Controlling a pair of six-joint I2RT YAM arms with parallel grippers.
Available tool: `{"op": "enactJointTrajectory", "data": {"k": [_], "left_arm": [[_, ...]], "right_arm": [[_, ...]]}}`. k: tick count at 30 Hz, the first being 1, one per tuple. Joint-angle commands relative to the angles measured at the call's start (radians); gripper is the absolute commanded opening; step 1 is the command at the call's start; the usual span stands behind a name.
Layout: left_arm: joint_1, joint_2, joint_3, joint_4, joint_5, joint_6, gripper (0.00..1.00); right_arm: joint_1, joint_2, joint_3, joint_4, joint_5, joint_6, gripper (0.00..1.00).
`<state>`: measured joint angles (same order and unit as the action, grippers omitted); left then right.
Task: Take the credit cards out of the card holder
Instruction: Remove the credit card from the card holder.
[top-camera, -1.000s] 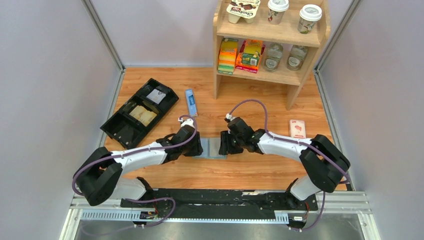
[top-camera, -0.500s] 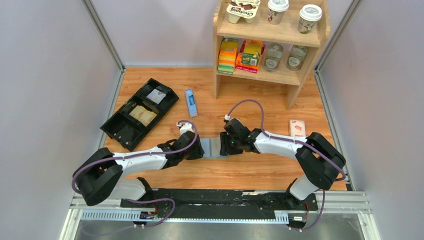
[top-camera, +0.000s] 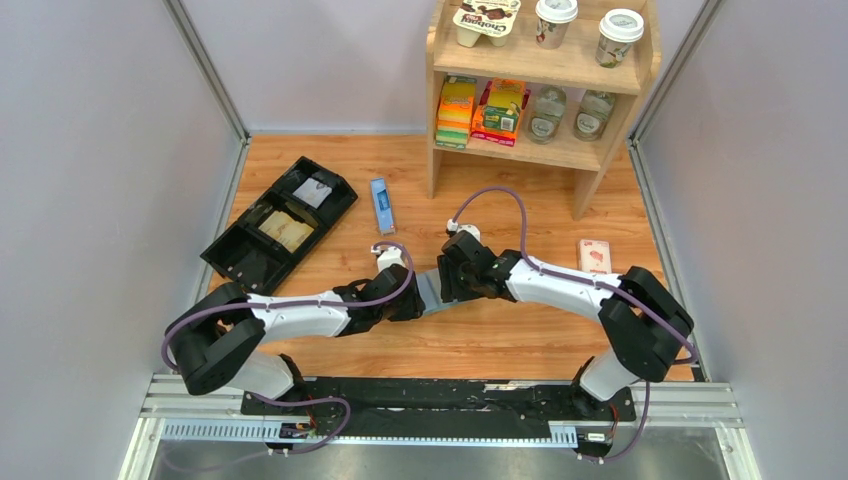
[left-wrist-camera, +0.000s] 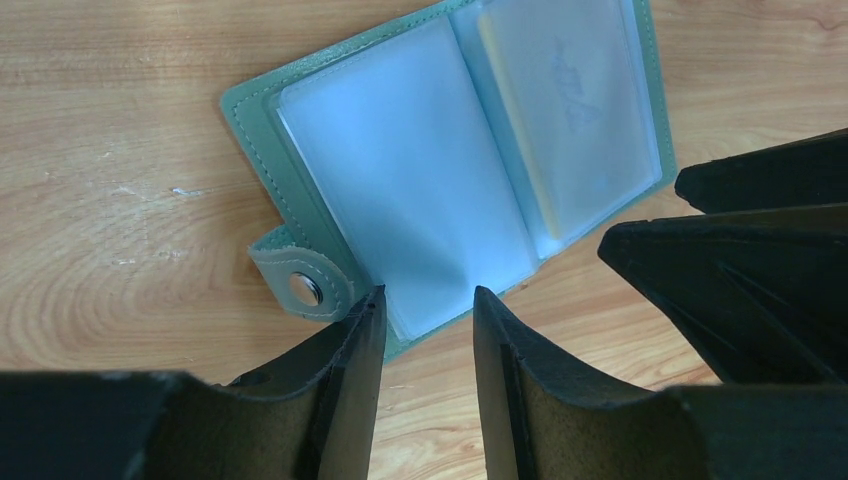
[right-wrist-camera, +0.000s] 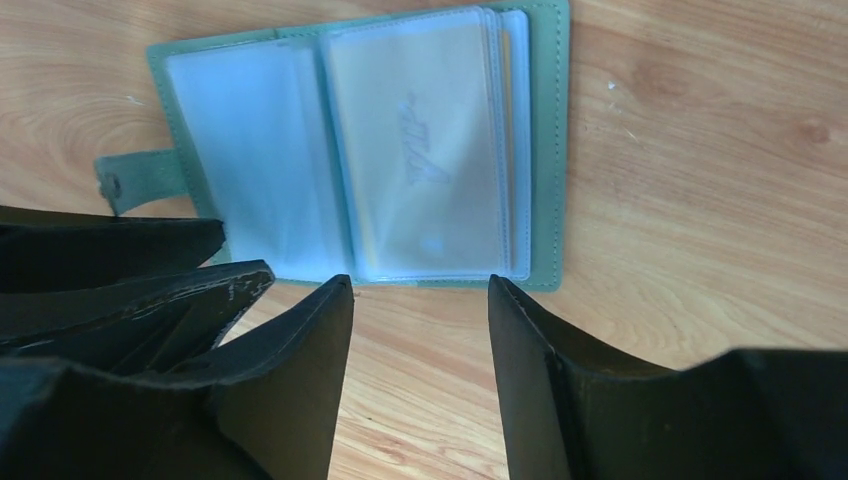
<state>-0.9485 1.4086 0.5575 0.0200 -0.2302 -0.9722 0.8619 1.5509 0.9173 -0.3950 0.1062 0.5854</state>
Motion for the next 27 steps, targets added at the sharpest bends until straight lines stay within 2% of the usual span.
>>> {"op": "enactJointTrajectory", "data": {"k": [1,12,19,27], "left_arm": [[-0.018,0.036,-0.002,-0.052,0.037,-0.02,0.46],[-0.022,0.043,0.004,-0.058,0.037,-0.017,0.46],[-0.022,0.056,0.012,-0.058,0.042,-0.013,0.46],[-0.026,0.072,0.027,-0.061,0.045,-0.005,0.45]], "right_arm": [[0.006,0.018,0.029,-0.005,0.066,-0.005,0.57],[0.006,0.098,0.06,0.015,0.05,-0.018,0.59],[0.008,0.087,0.051,0.025,0.006,-0.024,0.47],[0.011,0.026,0.063,0.013,-0.043,-0.042,0.45]]}}
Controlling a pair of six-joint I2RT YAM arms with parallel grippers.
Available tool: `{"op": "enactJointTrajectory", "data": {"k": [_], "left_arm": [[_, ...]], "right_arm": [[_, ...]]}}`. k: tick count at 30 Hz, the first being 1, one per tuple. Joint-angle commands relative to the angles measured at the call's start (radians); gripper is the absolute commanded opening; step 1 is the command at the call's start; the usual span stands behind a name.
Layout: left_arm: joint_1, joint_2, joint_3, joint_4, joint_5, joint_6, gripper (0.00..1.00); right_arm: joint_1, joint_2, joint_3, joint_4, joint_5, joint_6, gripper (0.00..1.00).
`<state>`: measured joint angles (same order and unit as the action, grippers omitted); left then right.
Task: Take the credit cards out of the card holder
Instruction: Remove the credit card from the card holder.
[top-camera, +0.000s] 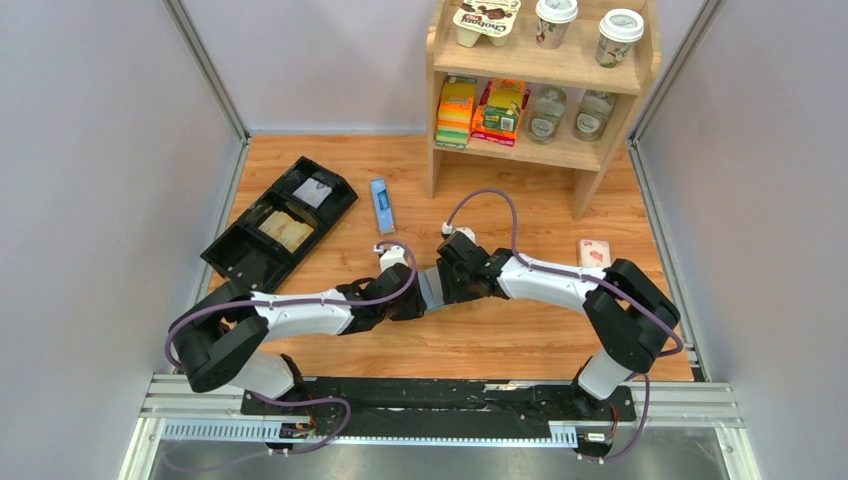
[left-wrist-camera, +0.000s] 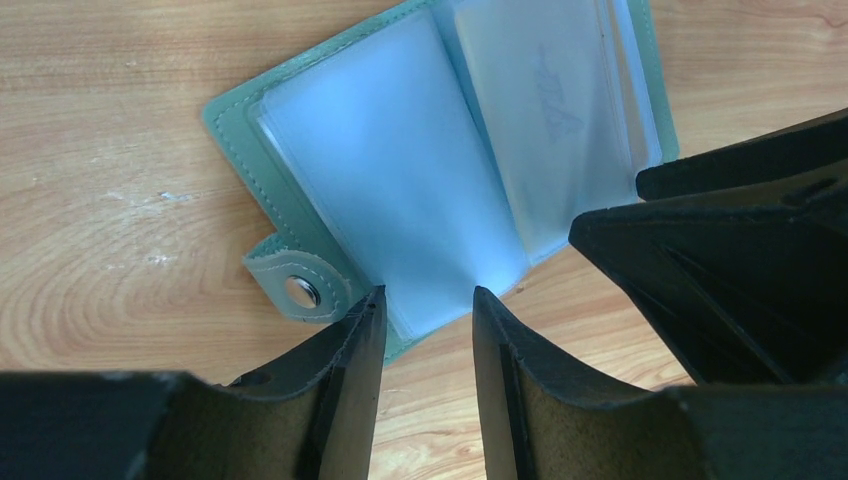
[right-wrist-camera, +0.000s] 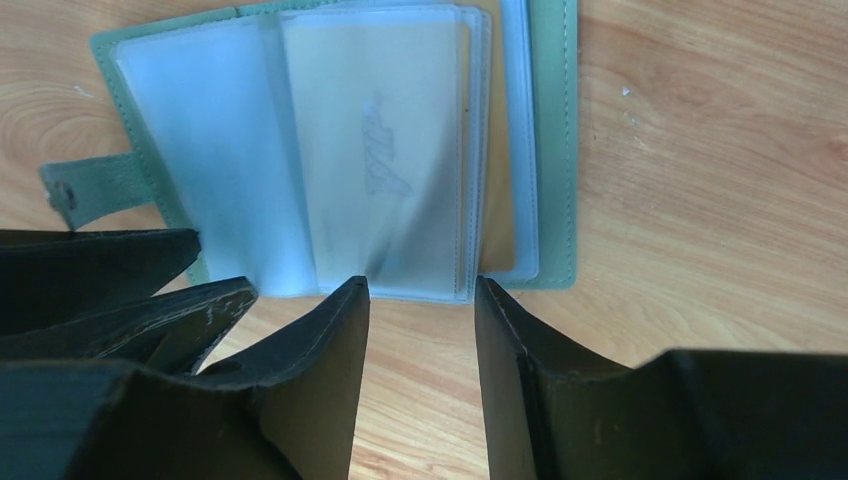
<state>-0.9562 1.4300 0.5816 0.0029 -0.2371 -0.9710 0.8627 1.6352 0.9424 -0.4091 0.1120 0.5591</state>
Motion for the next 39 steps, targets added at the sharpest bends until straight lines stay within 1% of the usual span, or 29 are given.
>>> {"op": "enactJointTrajectory", "data": {"k": [1,7,12,14,16,18,26,34,39], "left_arm": [[-0.019,0.055,0.003,-0.046,0.051,-0.006,0.45],[-0.021,0.061,0.009,-0.044,0.056,-0.005,0.45],[-0.022,0.06,0.008,-0.047,0.056,-0.005,0.45],[-0.021,0.058,0.004,-0.047,0.055,-0.006,0.45],[-0.021,0.056,0.004,-0.047,0.055,-0.008,0.45],[-0.021,0.056,0.001,-0.047,0.053,-0.006,0.45],[-0.023,0.047,-0.003,-0.05,0.051,-0.009,0.45],[-0.023,0.038,-0.011,-0.05,0.047,-0.012,0.45],[-0.023,0.038,-0.014,-0.047,0.047,-0.012,0.45]], "right_arm": [[0.01,-0.064,0.039,0.026,-0.057,-0.019,0.46],[0.012,-0.081,0.044,0.024,-0.066,-0.044,0.52],[0.012,-0.086,0.061,0.015,-0.035,-0.093,0.52],[0.012,-0.084,0.073,-0.008,0.023,-0.096,0.53],[0.012,-0.08,0.082,-0.016,0.084,-0.106,0.59],[0.01,-0.064,0.094,-0.011,0.098,-0.134,0.61],[0.001,0.034,0.15,0.027,0.11,-0.186,0.62],[-0.01,0.117,0.182,0.058,0.071,-0.226,0.62],[-0.011,0.146,0.173,0.07,0.014,-0.229,0.58]]}}
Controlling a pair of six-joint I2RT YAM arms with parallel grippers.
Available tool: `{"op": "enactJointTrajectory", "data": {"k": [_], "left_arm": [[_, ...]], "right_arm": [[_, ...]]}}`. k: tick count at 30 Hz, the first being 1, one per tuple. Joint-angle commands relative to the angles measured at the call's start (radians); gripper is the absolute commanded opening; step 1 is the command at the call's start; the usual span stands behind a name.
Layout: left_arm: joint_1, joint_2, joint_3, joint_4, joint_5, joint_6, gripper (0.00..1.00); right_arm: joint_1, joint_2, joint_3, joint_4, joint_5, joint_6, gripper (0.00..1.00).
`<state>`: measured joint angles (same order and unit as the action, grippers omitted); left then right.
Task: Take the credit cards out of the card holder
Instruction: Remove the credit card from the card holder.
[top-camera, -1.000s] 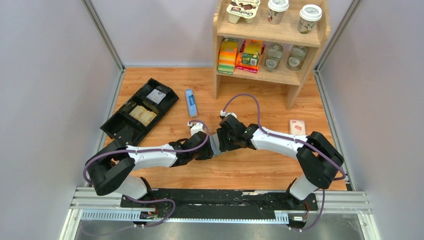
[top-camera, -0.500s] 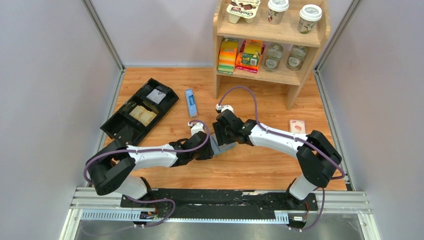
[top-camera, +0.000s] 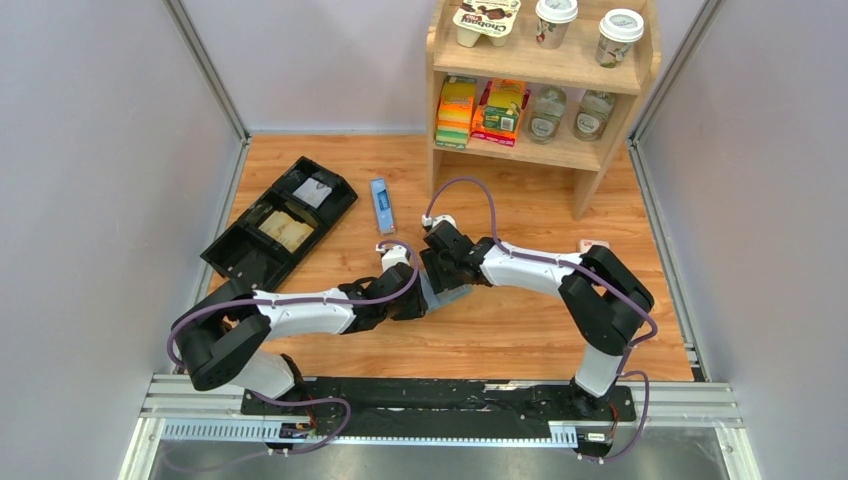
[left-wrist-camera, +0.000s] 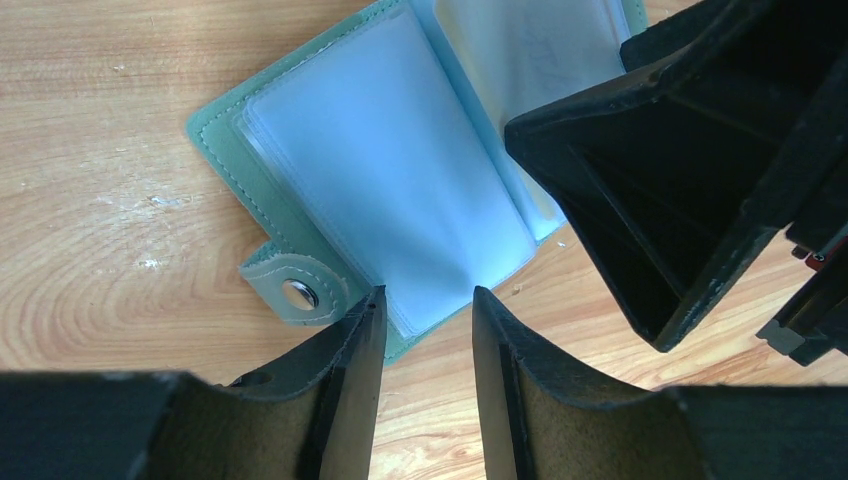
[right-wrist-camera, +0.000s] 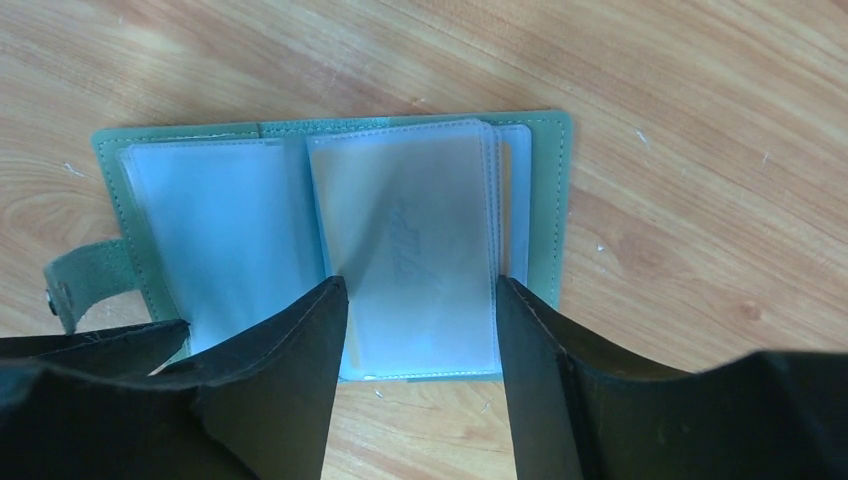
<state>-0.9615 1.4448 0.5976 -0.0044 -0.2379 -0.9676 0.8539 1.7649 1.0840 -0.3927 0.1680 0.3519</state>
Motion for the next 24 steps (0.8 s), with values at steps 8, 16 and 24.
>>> {"op": "enactJointTrajectory", "data": {"k": [8,16,24], "left_arm": [[-0.017,0.026,-0.028,-0.039,0.049,-0.016,0.45],[-0.017,0.026,-0.03,-0.042,0.046,-0.014,0.45],[-0.017,0.017,-0.035,-0.048,0.037,-0.016,0.45]], "right_arm": [[-0.001,0.004,-0.002,0.064,-0.111,-0.01,0.45],[-0.003,-0.076,-0.013,0.075,-0.258,-0.013,0.45],[-0.001,-0.094,-0.024,0.078,-0.314,0.004,0.46]]}}
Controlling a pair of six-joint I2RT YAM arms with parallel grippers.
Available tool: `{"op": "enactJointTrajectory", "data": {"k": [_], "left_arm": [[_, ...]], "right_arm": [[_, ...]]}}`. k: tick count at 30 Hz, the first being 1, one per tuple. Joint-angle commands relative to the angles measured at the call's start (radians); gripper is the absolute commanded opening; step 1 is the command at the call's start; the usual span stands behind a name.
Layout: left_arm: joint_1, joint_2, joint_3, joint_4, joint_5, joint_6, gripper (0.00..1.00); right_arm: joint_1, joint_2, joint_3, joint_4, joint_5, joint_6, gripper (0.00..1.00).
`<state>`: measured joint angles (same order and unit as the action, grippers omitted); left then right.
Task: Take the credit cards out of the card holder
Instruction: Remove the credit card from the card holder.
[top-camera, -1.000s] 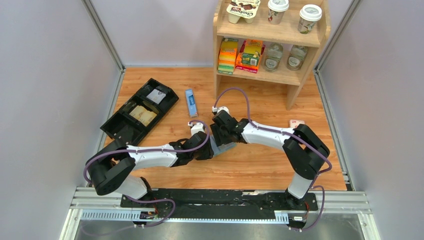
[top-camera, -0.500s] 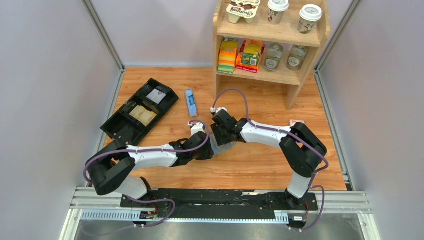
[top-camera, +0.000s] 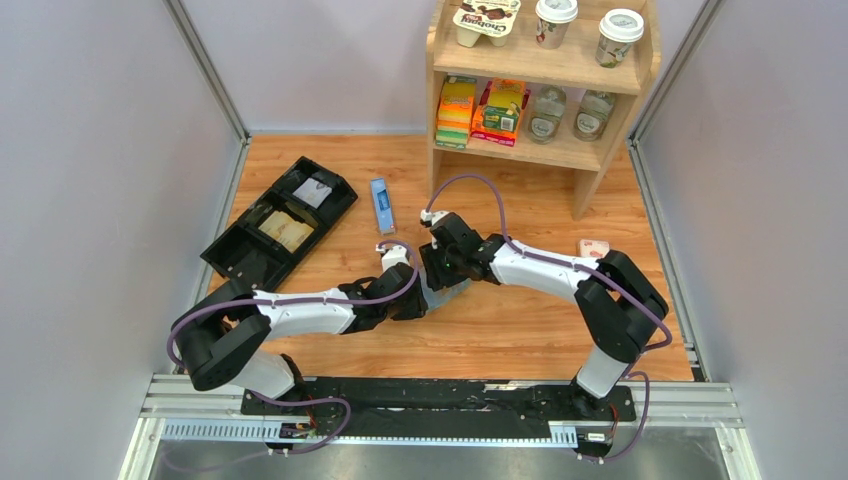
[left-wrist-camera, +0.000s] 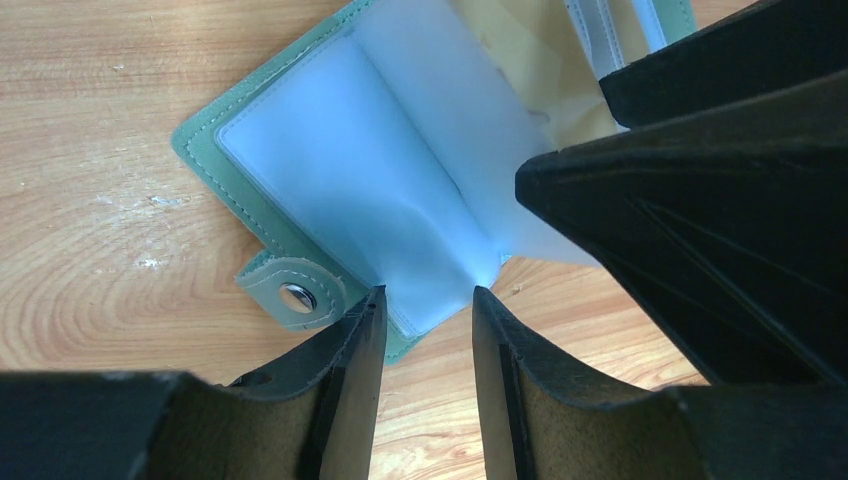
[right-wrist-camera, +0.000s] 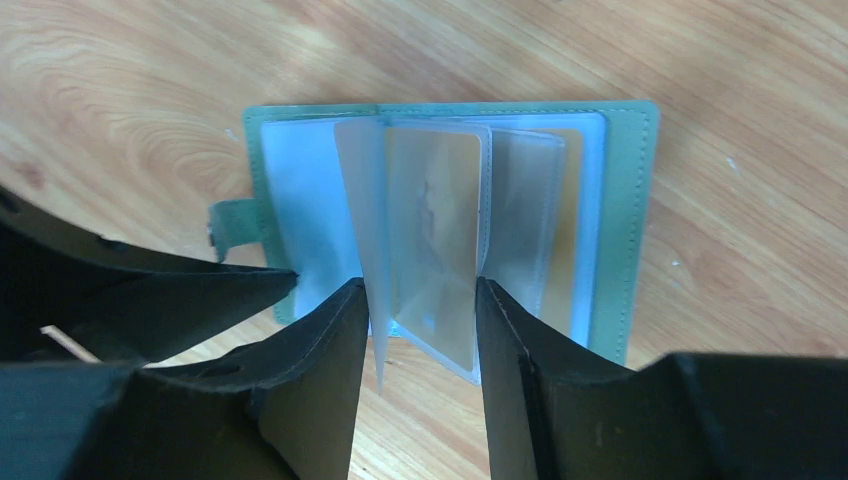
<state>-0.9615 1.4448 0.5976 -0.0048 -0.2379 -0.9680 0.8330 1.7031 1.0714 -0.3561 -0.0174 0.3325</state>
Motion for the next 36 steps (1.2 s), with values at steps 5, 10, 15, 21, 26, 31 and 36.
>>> {"op": "enactJointTrajectory", "data": {"k": [5,10,15,21,26,31,36], "left_arm": [[-0.017,0.008,-0.038,-0.046,0.034,-0.015,0.45],[-0.017,-0.026,-0.061,-0.038,0.022,-0.02,0.45],[-0.017,-0.058,-0.085,-0.044,0.006,-0.031,0.45],[-0.017,-0.054,-0.087,-0.041,0.008,-0.038,0.45],[-0.017,-0.049,-0.087,-0.046,0.008,-0.04,0.45],[-0.017,-0.055,-0.088,-0.05,0.006,-0.038,0.45],[-0.017,-0.054,-0.09,-0.05,0.008,-0.041,0.45]], "right_arm": [[0.02,-0.028,-0.019,0.055,-0.167,0.026,0.47],[0.02,-0.017,-0.022,0.062,-0.158,0.03,0.49],[0.018,-0.025,-0.025,0.062,-0.151,0.034,0.56],[0.009,-0.06,-0.019,0.057,-0.145,0.033,0.61],[-0.009,-0.086,-0.024,0.048,-0.096,0.031,0.55],[-0.04,-0.079,-0.031,0.046,-0.073,0.036,0.51],[-0.04,-0.054,-0.005,-0.003,0.117,0.025,0.63]]}}
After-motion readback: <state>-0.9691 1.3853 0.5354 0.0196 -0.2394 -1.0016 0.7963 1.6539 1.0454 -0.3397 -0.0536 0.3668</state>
